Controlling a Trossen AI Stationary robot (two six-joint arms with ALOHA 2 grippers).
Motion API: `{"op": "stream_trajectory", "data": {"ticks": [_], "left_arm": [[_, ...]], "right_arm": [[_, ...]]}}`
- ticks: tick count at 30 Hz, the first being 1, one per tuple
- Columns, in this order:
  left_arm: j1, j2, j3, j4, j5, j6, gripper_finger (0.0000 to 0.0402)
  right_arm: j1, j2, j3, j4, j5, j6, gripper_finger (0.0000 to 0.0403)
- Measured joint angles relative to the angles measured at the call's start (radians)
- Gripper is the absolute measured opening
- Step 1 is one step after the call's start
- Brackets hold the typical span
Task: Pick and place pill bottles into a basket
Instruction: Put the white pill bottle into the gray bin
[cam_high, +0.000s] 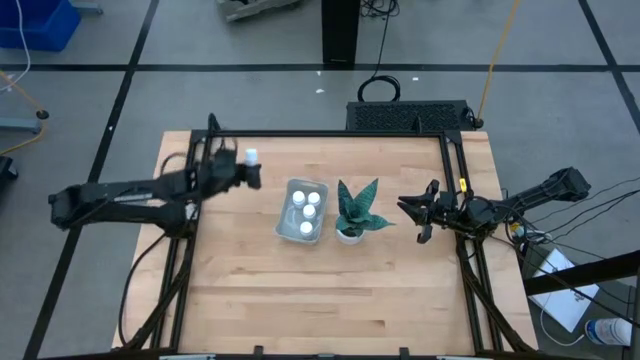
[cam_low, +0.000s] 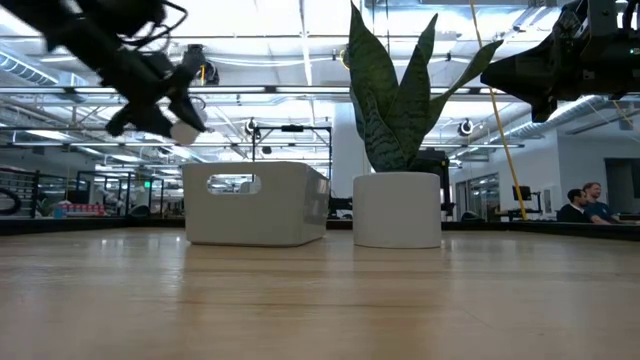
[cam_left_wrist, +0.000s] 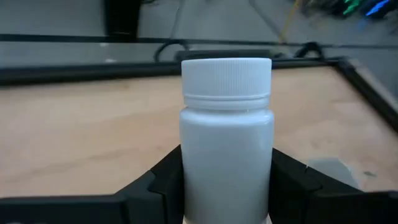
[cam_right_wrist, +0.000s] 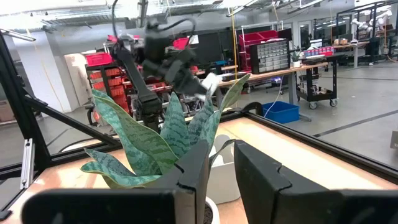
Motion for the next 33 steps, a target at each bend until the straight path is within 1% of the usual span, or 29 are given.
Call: {"op": "stream_trajectory", "data": {"ticks": [3,6,10,12,14,16,20,22,24,28,31,33], "left_arm": [[-0.140,-0.084,-0.105,0.061,-0.131,-0.071,0.0168],[-0.288,-0.123,-0.187,0.107,-0.268,-0.124,0.0168],[-0.460,-0.116,-0.265,0.116,-0.482,-0.188,0.0168],[-0.521,-0.101,-0.305,0.120,-0.565,-0.227,0.0168],[-0.566,-0.081,-0.344,0.152,-0.627,-0.249,0.0168],[-0.588,-0.050,-0.384,0.170,-0.651,-0.297,0.0168],[-0.609,0.032,-0.470,0.225,-0.634,-0.440,0.0168],[-0.618,0.082,-0.497,0.263,-0.655,-0.470,0.0168],[-0.625,0.125,-0.508,0.293,-0.690,-0.462,0.0168],[-0.627,0.220,-0.508,0.363,-0.732,-0.313,0.0168],[-0.626,0.302,-0.508,0.376,-0.765,-0.302,0.0176],[-0.614,0.371,-0.508,0.378,-0.769,-0.336,0.0183]], "right_arm": [[0.000,0.000,0.000,0.000,0.000,0.000,0.0071],[0.000,0.000,0.000,0.000,0.000,0.000,0.0071],[0.000,0.000,0.000,0.000,0.000,0.000,0.0071],[0.000,0.000,0.000,0.000,0.000,0.000,0.0071],[0.000,0.000,0.000,0.000,0.000,0.000,0.0071],[0.000,0.000,0.000,0.000,0.000,0.000,0.0071],[0.000,0.000,0.000,0.000,0.000,0.000,0.0071],[0.000,0.000,0.000,0.000,0.000,0.000,0.0071],[0.000,0.000,0.000,-0.001,0.000,0.000,0.0071],[0.000,0.000,0.000,0.000,0.000,0.000,0.0071],[0.000,0.000,0.000,0.000,0.000,0.000,0.0071],[0.000,0.000,0.000,0.000,0.000,0.000,0.0071]]}}
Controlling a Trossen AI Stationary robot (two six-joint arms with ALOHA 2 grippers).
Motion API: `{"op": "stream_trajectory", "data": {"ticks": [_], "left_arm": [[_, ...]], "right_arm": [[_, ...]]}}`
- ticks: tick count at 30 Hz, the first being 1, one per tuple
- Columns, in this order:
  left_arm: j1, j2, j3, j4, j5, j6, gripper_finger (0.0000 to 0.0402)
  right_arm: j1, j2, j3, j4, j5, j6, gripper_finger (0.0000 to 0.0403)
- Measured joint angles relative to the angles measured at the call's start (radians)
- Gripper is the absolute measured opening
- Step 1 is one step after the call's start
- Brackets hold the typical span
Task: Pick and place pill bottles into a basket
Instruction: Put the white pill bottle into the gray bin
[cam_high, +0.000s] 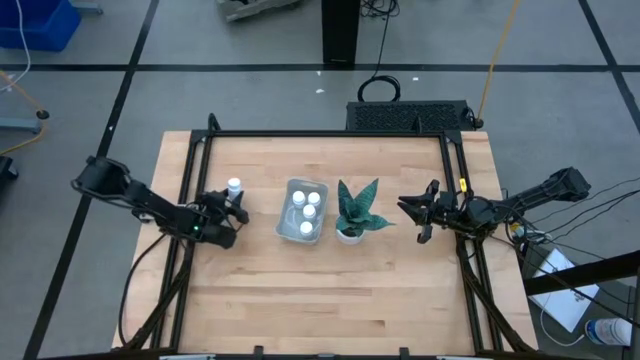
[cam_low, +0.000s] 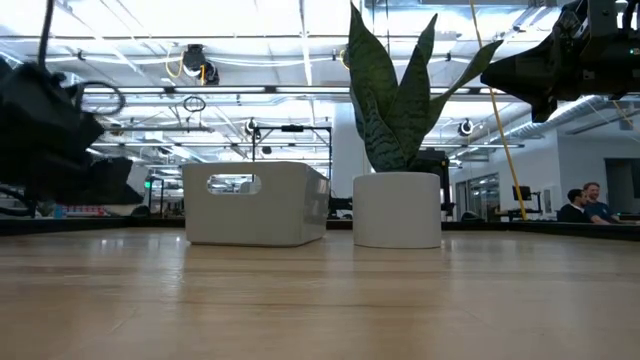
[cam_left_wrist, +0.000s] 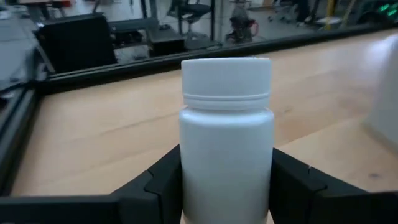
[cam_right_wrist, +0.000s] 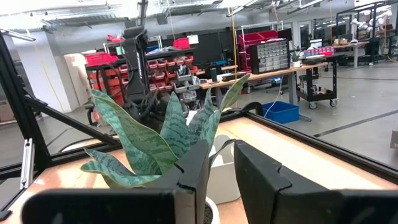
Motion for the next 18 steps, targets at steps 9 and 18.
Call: {"op": "stream_trajectory", "data": {"ticks": [9,18], "left_arm": [[0.016,0.308,0.000,0.218,0.063,-0.157,0.0173],[0.016,0.522,0.050,0.363,0.073,-0.166,0.0219]], "right_arm": [[0.000,0.000,0.000,0.000,0.000,0.000,0.0071],[0.000,0.000,0.000,0.000,0.000,0.000,0.0071]]}}
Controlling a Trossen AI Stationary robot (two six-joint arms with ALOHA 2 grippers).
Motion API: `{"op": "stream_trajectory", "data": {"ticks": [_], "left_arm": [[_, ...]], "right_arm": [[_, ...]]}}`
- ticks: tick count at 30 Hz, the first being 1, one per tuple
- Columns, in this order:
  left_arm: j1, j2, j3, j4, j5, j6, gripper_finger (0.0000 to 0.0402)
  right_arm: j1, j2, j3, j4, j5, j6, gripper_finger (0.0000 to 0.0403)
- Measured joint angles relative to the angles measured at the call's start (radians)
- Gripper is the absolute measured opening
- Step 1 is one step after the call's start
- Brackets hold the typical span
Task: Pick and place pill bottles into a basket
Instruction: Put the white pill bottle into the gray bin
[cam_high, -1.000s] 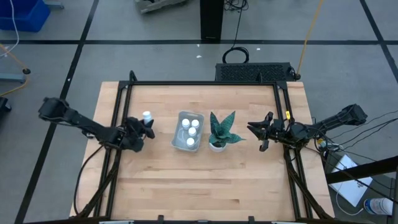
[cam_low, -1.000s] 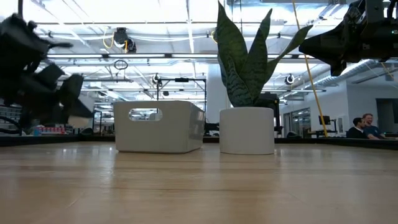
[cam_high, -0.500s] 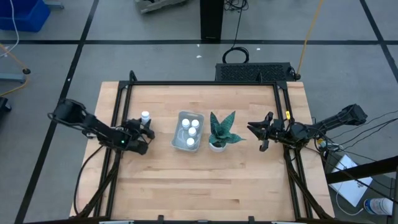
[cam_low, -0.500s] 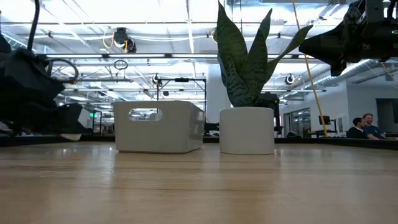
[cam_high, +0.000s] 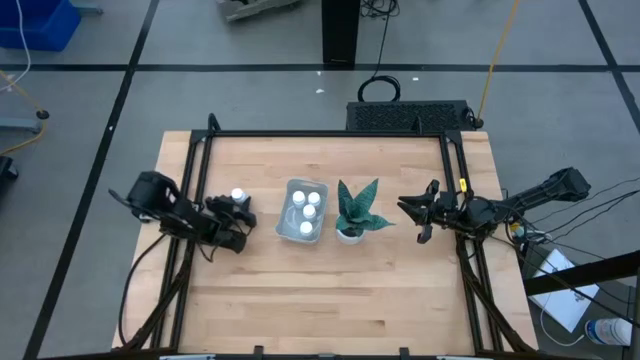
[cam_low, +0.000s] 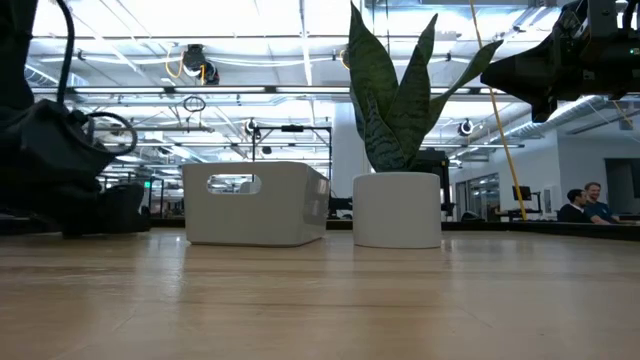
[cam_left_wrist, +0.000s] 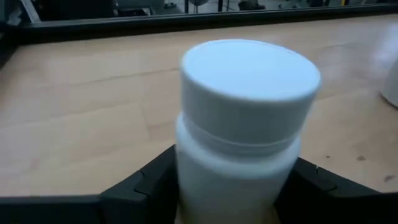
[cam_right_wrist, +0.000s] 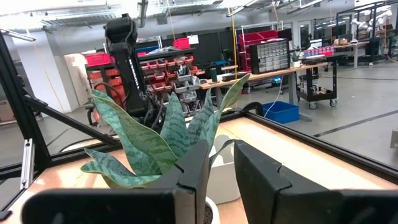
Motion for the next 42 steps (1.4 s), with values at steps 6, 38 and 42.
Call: {"op": "stream_trajectory", "data": {"ticks": [6,38,42], "left_arm": [[-0.001,0.036,0.059,0.003,0.013,0.031,0.0224],[-0.040,-0.247,0.080,-0.236,0.203,0.035,0.0233],[-0.040,-0.247,0.080,-0.236,0.206,0.051,0.0252]], "right_arm": [[0.000,0.000,0.000,0.000,0.000,0.000,0.0071],[0.000,0.000,0.000,0.000,0.000,0.000,0.0071],[0.000,0.000,0.000,0.000,0.000,0.000,0.0071]]}}
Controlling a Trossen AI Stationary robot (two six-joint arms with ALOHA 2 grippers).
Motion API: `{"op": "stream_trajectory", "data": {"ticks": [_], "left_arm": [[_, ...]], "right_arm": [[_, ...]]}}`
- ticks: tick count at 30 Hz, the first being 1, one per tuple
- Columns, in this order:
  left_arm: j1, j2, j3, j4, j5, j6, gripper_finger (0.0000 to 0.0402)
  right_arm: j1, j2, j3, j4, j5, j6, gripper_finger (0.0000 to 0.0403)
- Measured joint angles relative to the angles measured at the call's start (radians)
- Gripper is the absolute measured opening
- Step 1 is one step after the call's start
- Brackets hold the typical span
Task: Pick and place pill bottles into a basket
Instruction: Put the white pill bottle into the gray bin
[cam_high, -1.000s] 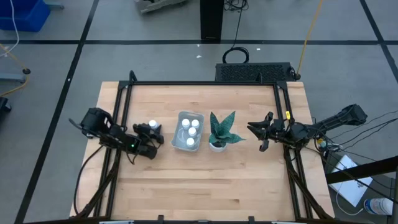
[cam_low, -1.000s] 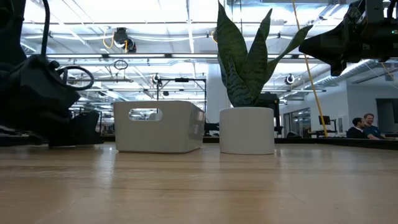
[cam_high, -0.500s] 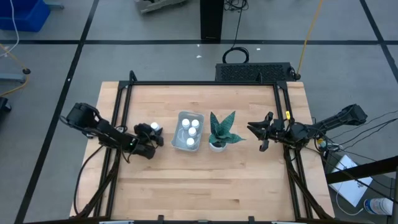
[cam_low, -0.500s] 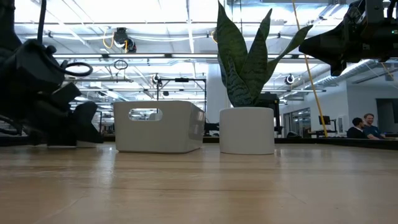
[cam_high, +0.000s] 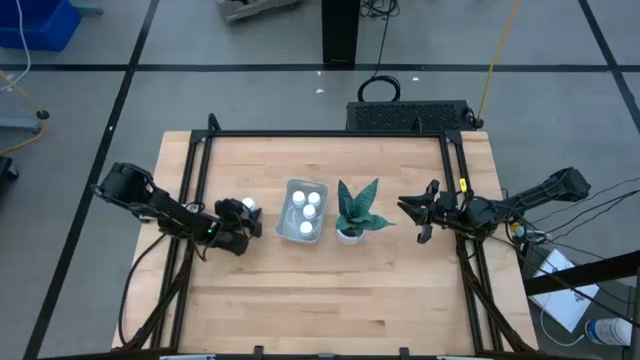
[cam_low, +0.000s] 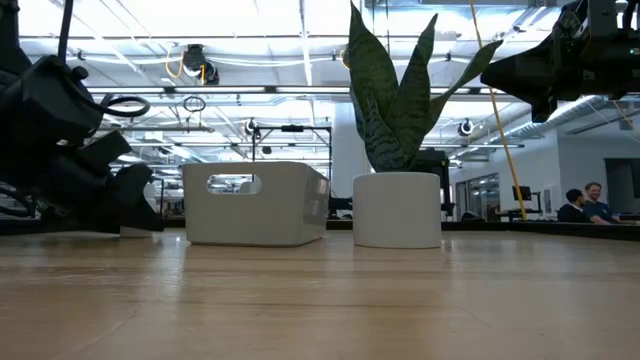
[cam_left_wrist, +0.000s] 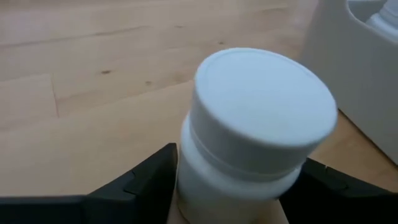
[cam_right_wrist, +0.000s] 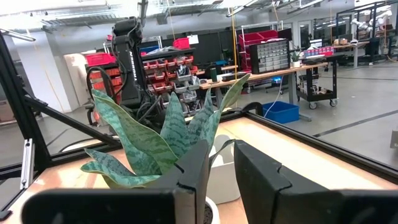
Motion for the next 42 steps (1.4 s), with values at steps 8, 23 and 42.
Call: {"op": "stream_trajectory", "data": {"ticks": [8,23,42], "left_arm": [[0.000,0.000,-0.001,-0.006,-0.019,0.073,0.0297],[0.001,-0.152,-0.001,-0.008,0.015,0.074,0.0333],[0.017,-0.646,0.059,-0.204,0.131,0.084,0.0333]], "right_arm": [[0.000,0.000,0.000,0.000,0.000,0.000,0.0071],[0.000,0.000,0.000,0.000,0.000,0.000,0.0071],[0.000,0.000,0.000,0.000,0.000,0.000,0.0071]]}}
